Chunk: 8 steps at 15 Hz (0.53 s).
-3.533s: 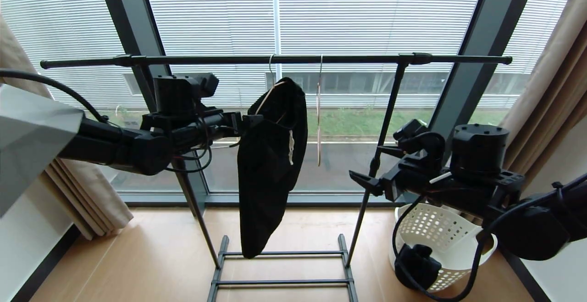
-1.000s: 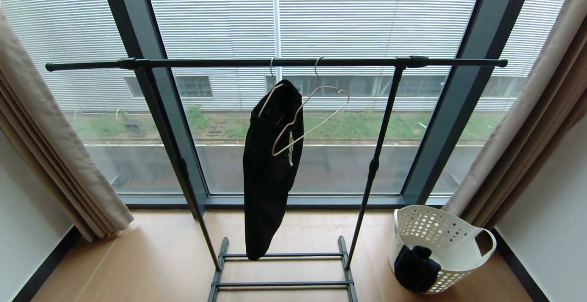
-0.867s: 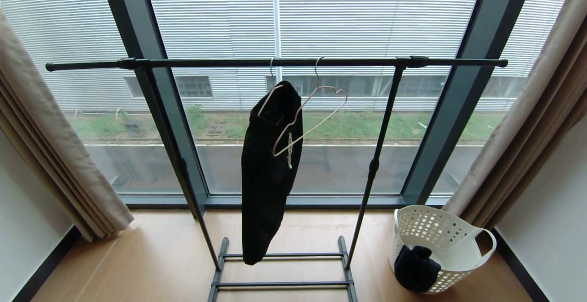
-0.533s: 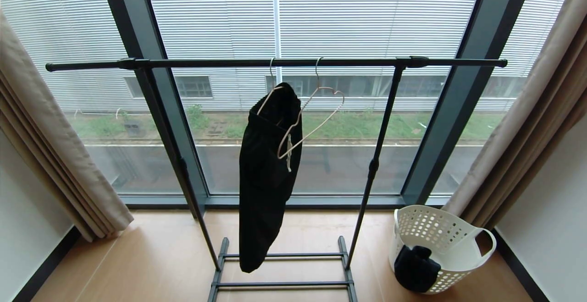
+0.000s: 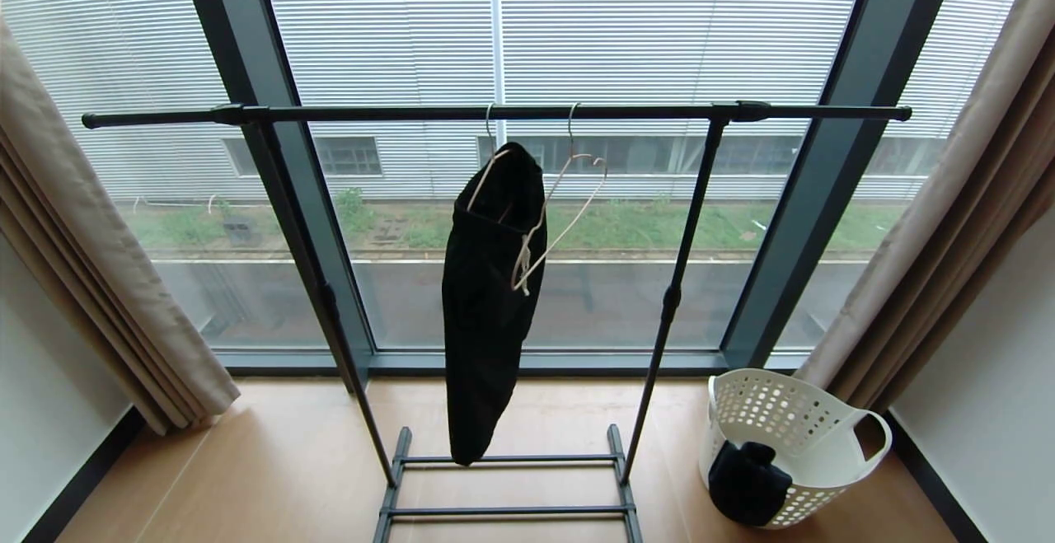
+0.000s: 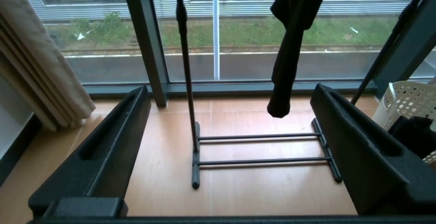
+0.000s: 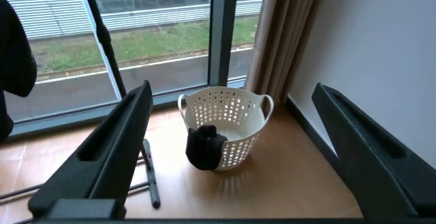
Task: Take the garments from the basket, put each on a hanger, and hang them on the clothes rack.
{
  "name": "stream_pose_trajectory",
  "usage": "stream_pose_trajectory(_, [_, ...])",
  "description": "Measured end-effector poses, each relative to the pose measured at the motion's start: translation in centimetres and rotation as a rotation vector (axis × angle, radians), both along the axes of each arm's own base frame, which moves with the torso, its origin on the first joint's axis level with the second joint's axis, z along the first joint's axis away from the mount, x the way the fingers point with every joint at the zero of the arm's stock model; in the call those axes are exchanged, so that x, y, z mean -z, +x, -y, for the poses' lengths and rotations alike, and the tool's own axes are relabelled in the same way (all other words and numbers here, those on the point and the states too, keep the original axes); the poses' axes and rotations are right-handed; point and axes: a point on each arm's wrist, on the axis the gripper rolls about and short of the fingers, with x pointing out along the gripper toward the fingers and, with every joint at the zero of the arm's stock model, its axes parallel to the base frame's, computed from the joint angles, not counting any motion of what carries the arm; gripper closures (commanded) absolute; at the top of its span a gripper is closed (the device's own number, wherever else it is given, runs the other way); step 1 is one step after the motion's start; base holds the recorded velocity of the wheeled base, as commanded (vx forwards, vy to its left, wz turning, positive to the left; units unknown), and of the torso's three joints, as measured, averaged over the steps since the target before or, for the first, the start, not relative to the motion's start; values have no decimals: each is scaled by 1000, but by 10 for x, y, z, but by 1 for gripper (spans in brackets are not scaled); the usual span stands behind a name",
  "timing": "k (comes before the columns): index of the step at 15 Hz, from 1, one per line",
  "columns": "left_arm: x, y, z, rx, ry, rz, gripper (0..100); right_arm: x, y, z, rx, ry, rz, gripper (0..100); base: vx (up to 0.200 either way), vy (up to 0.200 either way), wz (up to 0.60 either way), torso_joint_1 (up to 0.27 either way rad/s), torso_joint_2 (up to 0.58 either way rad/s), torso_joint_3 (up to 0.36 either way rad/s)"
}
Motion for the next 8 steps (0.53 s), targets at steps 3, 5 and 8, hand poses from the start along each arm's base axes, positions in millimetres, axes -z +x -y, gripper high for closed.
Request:
stream_pose_trajectory(3, [0,0,0,1,0,0,0,4,1,-5,-250,4,-47,0,0,0,0,0,0,0])
stream_pose_trajectory(5, [0,0,0,1,0,1,0,4,0,-4,-339,-7,-61,0,0,0,0,0,0,0])
stream_pose_trajectory(8, [0,0,0,0,0,0,0,2,0,-2,-468,-15,-58,0,0,0,0,0,0,0])
